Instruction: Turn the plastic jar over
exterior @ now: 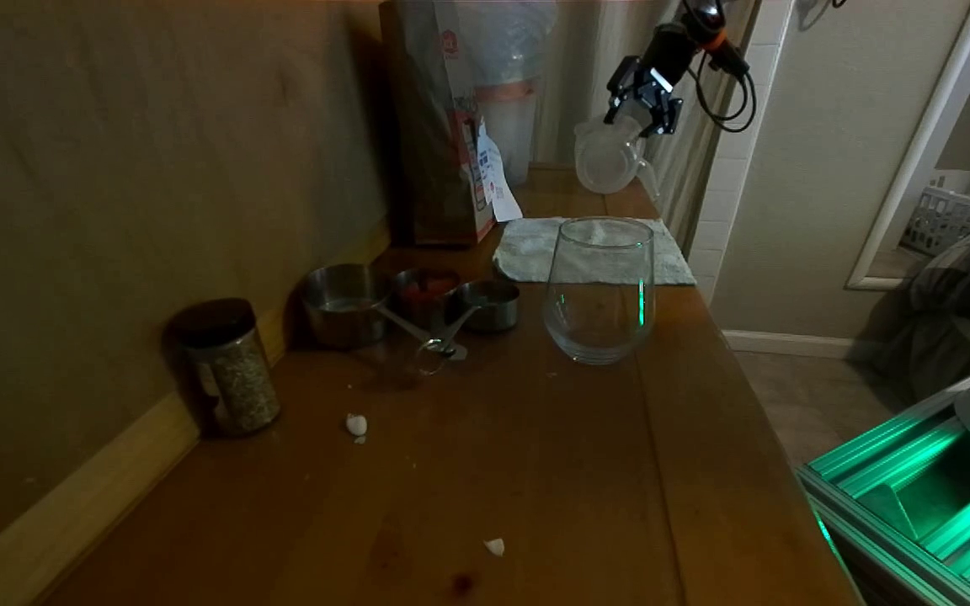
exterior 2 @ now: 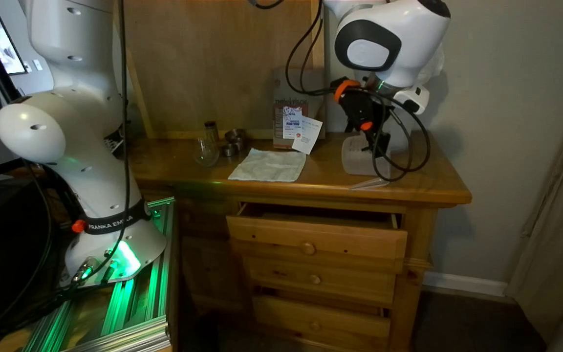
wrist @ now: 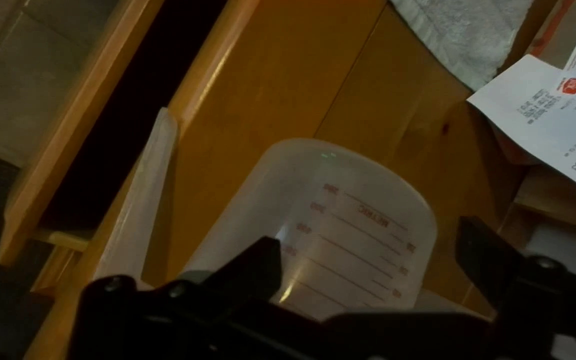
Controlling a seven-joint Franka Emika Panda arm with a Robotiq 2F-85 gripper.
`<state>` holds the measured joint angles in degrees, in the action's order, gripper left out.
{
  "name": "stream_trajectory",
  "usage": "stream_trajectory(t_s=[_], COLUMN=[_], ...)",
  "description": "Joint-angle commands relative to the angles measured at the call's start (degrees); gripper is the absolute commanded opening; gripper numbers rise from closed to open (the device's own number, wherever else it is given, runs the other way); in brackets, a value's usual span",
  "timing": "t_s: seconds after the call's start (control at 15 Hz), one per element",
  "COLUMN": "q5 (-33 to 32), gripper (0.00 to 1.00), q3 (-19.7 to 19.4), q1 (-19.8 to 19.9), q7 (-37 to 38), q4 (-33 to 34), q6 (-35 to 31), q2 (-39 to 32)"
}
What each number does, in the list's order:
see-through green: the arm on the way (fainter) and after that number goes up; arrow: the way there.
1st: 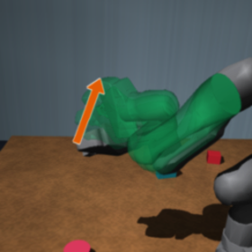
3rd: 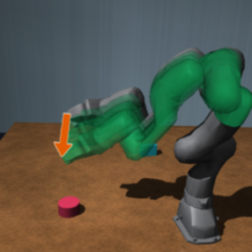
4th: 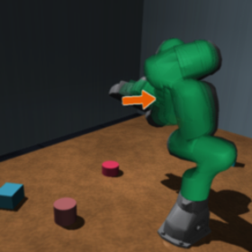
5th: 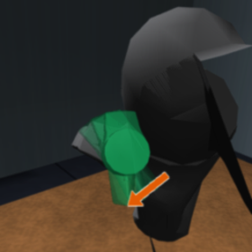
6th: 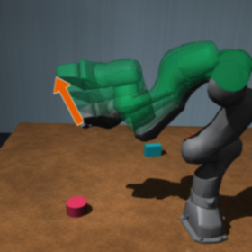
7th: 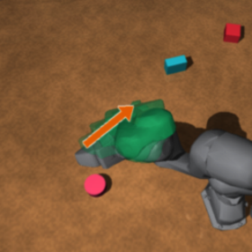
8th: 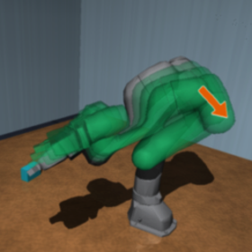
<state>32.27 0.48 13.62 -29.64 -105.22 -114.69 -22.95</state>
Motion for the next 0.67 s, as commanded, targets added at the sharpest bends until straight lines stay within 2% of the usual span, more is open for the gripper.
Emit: stream_trajectory(t_s=[0.0, 0.27, 0.6], q5=[2.5, 2.0, 0.6], gripper=[1.0, 1.0, 1.0], q3=[1.9, 3.2, 2.8], q1=[-0.5, -1.3, -2.0], q7=[-2.4, -3.0, -2.5], q4=[2.5, 2.9, 0.5], q6=[-1.9, -3.6, -7.7], q2=[-2.6, -2.4, 0.3])
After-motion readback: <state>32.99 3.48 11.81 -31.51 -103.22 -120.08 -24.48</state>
